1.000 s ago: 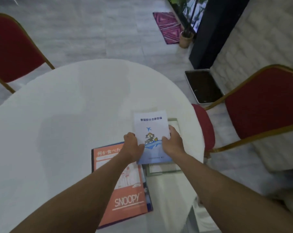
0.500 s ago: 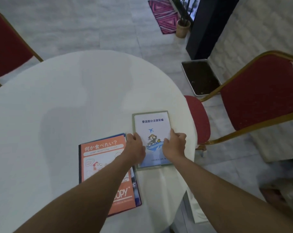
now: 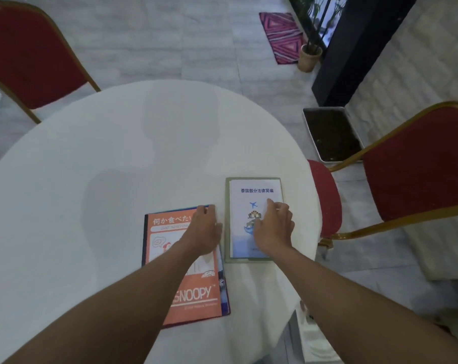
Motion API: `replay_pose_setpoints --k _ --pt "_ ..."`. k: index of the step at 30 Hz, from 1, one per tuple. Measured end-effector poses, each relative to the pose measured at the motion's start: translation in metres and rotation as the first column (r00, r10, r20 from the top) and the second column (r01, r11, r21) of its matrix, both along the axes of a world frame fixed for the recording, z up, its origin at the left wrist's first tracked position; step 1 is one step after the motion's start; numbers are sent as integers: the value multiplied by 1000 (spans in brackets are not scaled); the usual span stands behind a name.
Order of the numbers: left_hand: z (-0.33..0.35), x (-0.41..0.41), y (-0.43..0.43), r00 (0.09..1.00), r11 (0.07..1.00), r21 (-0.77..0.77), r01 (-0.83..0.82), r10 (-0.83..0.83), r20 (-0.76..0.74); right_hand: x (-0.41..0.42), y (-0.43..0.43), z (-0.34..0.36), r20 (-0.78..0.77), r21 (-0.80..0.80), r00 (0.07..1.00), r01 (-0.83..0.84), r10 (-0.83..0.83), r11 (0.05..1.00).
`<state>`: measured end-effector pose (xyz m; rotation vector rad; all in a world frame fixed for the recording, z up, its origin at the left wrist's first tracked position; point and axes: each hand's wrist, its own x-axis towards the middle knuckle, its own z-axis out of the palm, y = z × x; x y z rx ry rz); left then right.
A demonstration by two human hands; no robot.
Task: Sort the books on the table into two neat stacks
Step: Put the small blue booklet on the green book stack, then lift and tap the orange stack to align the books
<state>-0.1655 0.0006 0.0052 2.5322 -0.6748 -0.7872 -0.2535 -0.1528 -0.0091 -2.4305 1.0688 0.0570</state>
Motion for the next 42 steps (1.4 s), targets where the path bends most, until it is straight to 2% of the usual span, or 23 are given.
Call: replay_pose_setpoints --k 6,9,11,15,20,22,25,31,33,36,38,40,42 --pt "-6 8 52 976 979 59 -194 186 116 22 40 2 57 31 959 -280 278 960" --pt "-12 9 79 960 954 176 -244 212 181 27 59 -3 -4 -27 912 -410 410 912" --pt "-15 7 94 944 924 223 -310 272 185 28 70 -7 -102 -64 883 -464 457 883" --pt "-25 2 116 903 877 219 -429 421 84 28 87 -15 -297 -121 817 -546 495 829" --pt "-29 2 123 847 841 146 -521 531 -33 29 98 -20 -333 -140 831 -511 446 848" --pt "-27 7 124 762 770 147 -621 636 -117 30 101 -21 -336 -133 840 -489 425 862" --pt "-26 14 128 583 643 129 -755 748 -318 32 105 -20 -319 -92 870 -423 375 902" --pt "-20 17 133 353 479 45 -877 704 -616 43 107 -22 -321 7 904 -296 282 955" --pt "-14 16 134 353 462 3 -887 681 -641 44 107 -24 -290 41 922 -255 255 966" --pt "-3 13 135 409 463 -86 -882 661 -629 44 106 -20 -220 89 952 -199 214 976" --pt "6 12 137 441 449 -150 -881 662 -606 43 106 -13 -83 182 976 -182 199 966" --pt "18 14 139 456 427 -196 -883 678 -577 44 107 -2 144 450 984 -155 100 879" --pt "32 18 141 478 406 -257 -877 674 -564 45 110 15 262 646 965 -160 -21 746"
